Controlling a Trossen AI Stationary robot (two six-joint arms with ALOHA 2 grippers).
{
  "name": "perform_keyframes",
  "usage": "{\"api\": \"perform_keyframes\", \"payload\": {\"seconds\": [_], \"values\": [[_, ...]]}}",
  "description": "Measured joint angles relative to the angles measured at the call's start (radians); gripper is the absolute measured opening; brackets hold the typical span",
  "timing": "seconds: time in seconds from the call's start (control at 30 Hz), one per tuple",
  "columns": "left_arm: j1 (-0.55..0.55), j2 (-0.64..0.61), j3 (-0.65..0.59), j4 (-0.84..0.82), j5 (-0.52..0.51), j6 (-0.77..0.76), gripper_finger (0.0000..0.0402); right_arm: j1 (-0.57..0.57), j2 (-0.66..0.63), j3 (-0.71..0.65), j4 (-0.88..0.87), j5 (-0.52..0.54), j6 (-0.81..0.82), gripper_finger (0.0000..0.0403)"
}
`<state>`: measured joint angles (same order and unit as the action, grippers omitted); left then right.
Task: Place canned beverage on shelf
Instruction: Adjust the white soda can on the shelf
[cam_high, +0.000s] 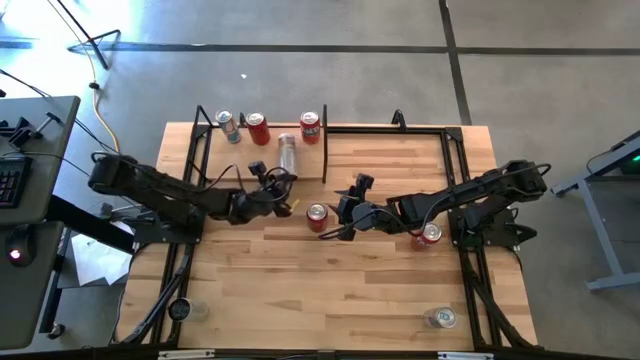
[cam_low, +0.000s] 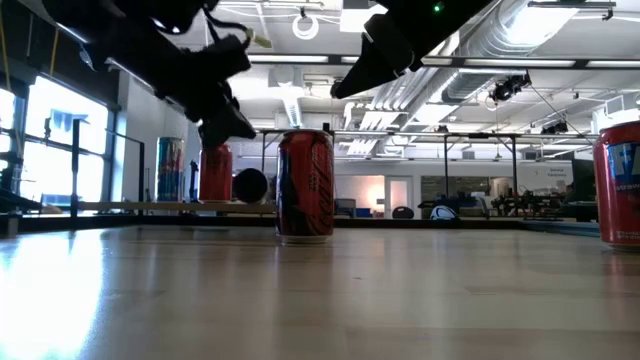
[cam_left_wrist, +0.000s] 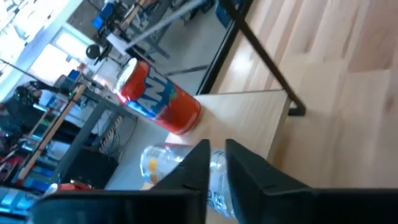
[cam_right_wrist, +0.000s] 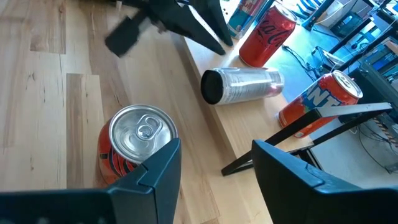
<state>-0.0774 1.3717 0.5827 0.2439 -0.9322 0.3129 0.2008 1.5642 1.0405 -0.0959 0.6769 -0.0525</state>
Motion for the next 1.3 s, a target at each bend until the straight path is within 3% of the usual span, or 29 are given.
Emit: {"api": "perform_keyframes", "payload": {"seconds": [0.13,0.2,0.3,0.43,0.6,0.8,1.1,1.3], "values": [[-0.024,-0.069,0.000,-0.092,0.000,-0.083,0.0103,0.000,0.000,0.000,0.001,0.000,0.000,0.0181],[-0.023,-0.103,0.000,-0.172,0.002,-0.158,0.0110,0.000,0.000,0.000,0.013,0.000,0.000,0.0180],[-0.011,-0.164,-0.013,-0.270,0.002,-0.288,0.0082,-0.014,0.000,0.000,0.071,-0.009,0.000,0.0165],[0.009,-0.260,-0.109,-0.238,0.027,-0.374,0.0013,-0.057,0.000,0.000,0.219,-0.140,-0.062,0.0107],[0.059,-0.343,-0.238,-0.095,0.106,-0.407,0.0006,-0.143,0.000,0.005,0.335,-0.301,-0.152,0.0012],[0.155,-0.314,-0.276,-0.027,0.192,-0.378,0.0001,-0.231,0.091,0.177,0.188,-0.397,-0.155,0.0017],[0.288,-0.190,-0.276,0.093,0.290,-0.314,0.0000,-0.337,0.362,0.549,-0.292,-0.396,-0.154,0.0000],[0.345,-0.087,-0.276,0.199,0.341,-0.289,0.0000,-0.385,0.478,0.674,-0.377,-0.409,-0.132,0.0000]]}}
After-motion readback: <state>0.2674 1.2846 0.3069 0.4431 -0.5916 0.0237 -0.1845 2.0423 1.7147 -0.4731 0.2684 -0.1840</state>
